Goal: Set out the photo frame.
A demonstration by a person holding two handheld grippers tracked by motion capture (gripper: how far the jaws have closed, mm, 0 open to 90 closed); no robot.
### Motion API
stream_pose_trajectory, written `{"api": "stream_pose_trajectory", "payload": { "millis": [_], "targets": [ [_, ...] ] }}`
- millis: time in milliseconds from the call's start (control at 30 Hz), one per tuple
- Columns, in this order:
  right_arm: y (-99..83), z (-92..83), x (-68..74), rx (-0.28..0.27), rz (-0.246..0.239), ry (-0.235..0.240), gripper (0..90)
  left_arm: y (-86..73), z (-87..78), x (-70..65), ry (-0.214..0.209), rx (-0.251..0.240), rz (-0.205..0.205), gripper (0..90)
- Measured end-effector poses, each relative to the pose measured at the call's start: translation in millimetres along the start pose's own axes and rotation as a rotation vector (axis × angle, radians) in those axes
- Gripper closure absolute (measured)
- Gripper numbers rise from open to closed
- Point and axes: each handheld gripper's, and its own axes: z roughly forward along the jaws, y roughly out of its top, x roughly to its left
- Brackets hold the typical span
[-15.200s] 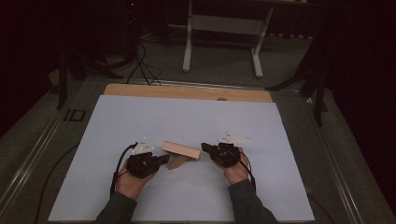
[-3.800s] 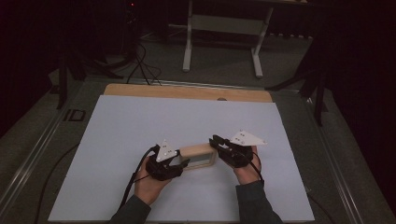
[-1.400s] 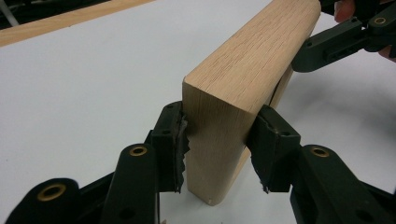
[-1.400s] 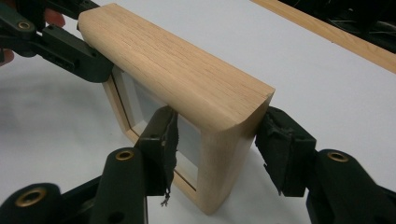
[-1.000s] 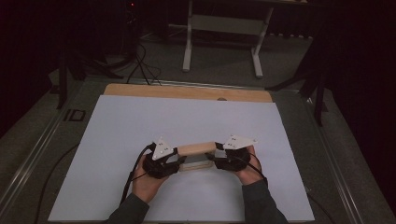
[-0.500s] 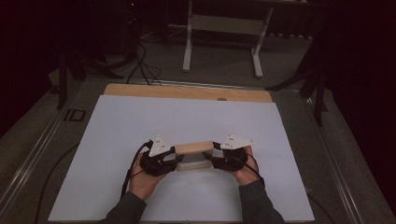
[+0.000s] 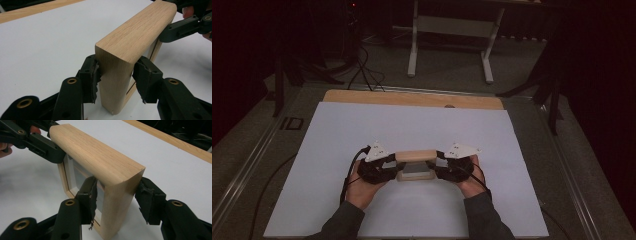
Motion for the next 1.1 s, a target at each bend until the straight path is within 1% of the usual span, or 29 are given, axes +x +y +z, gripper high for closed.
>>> {"api": "stream_pose_trajectory", "payload": {
  "millis": [167,333,533,700,733,800,900,1100],
  "targets": [
    [2.7,1.9,0.2,-0.001,0.0,-0.007,51.8,3.5,-0.7,3.5,0.003,-0.006,0.011,55.4],
    [8.1,2.5,-1.9,-0.017,0.003,-0.02,51.6,10.3,-1.2,7.3,0.006,-0.014,0.02,55.3],
    [13.5,5.7,-3.7,-0.028,0.012,-0.03,51.6,16.7,-1.6,14.8,0.01,-0.015,0.037,55.1],
    [18.6,10.1,-6.1,-0.038,0.019,-0.038,51.7,21.7,-1.1,22.6,0.005,-0.02,0.038,54.7],
    [19.5,10.7,-6.3,-0.038,0.022,-0.04,51.7,23.0,-0.8,24.5,0.006,-0.018,0.044,54.7],
    [21.9,12.8,-7.8,-0.035,0.022,-0.042,51.7,24.5,-0.1,27.1,0.008,-0.022,0.047,54.5],
    [24.0,15.8,-9.9,-0.038,0.038,-0.046,51.7,26.2,2.6,32.1,0.002,-0.028,0.04,54.3],
    [25.4,22.5,-16.5,-0.038,0.059,-0.058,51.2,29.6,10.2,38.6,0.004,-0.024,0.041,54.1]
  ]
}}
